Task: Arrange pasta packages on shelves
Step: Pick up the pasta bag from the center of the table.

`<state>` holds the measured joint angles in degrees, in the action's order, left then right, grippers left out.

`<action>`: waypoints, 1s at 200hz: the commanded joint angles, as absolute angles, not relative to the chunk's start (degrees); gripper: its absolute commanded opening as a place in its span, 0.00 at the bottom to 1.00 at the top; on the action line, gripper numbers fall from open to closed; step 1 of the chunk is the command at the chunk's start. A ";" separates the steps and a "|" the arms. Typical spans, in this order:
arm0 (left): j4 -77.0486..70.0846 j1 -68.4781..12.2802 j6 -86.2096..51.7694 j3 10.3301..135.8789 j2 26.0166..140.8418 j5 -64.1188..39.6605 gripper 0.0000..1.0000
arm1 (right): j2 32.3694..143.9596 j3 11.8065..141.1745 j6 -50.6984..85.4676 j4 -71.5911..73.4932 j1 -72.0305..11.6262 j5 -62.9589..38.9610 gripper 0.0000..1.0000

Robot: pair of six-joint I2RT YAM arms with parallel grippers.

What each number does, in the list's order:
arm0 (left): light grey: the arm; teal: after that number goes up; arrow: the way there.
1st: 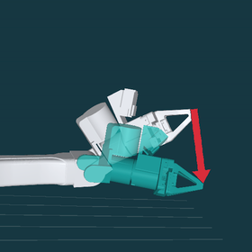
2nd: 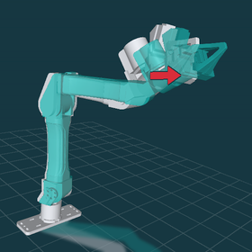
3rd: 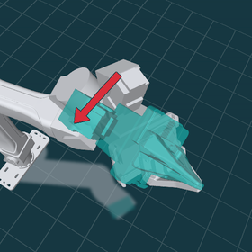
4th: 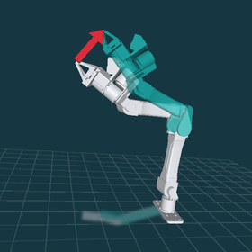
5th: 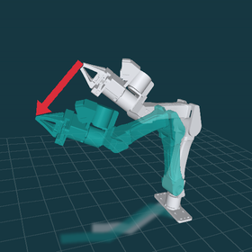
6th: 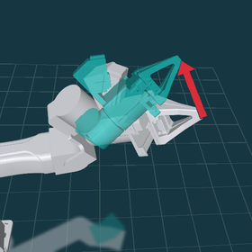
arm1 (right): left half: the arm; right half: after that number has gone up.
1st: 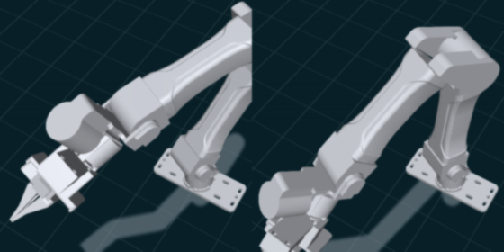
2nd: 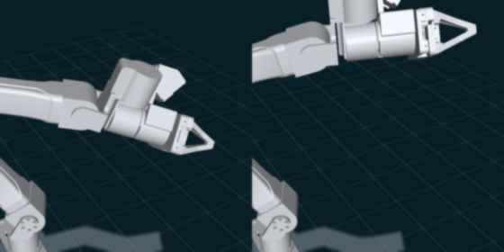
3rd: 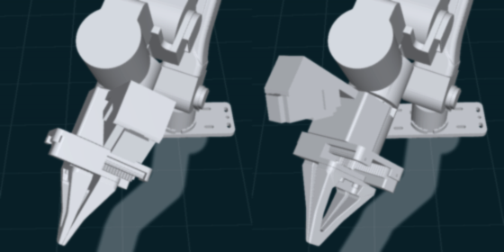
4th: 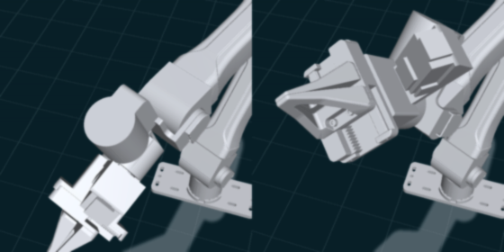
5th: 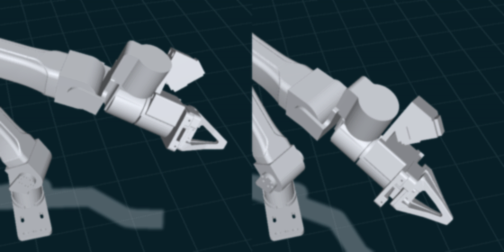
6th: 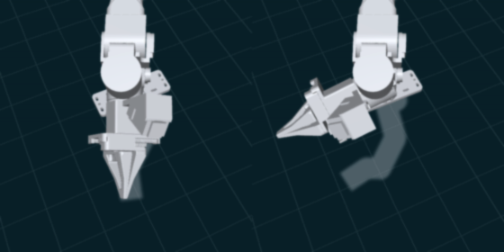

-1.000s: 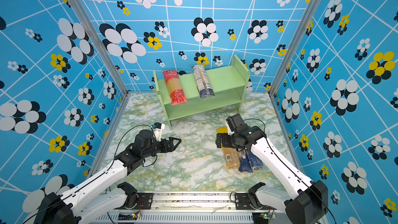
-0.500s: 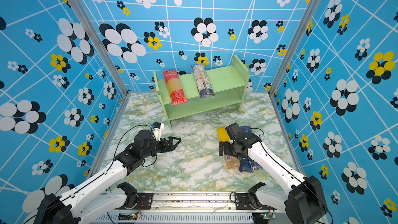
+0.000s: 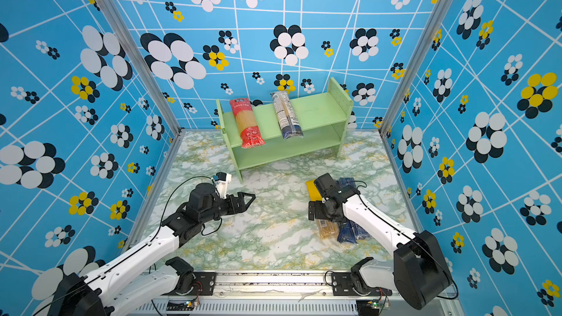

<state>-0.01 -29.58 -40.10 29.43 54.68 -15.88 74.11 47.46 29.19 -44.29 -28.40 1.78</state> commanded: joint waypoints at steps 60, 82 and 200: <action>-0.79 -29.44 -40.97 30.59 55.55 -15.30 0.99 | 76.76 47.54 27.36 -46.39 -28.19 4.91 0.99; -0.70 -29.53 -40.96 30.52 55.55 -15.21 0.99 | 77.33 47.77 26.91 -47.00 -28.19 5.59 0.99; -1.29 -29.70 -41.13 30.54 56.54 -15.12 0.99 | 79.36 48.20 23.12 -47.82 -28.18 5.36 0.99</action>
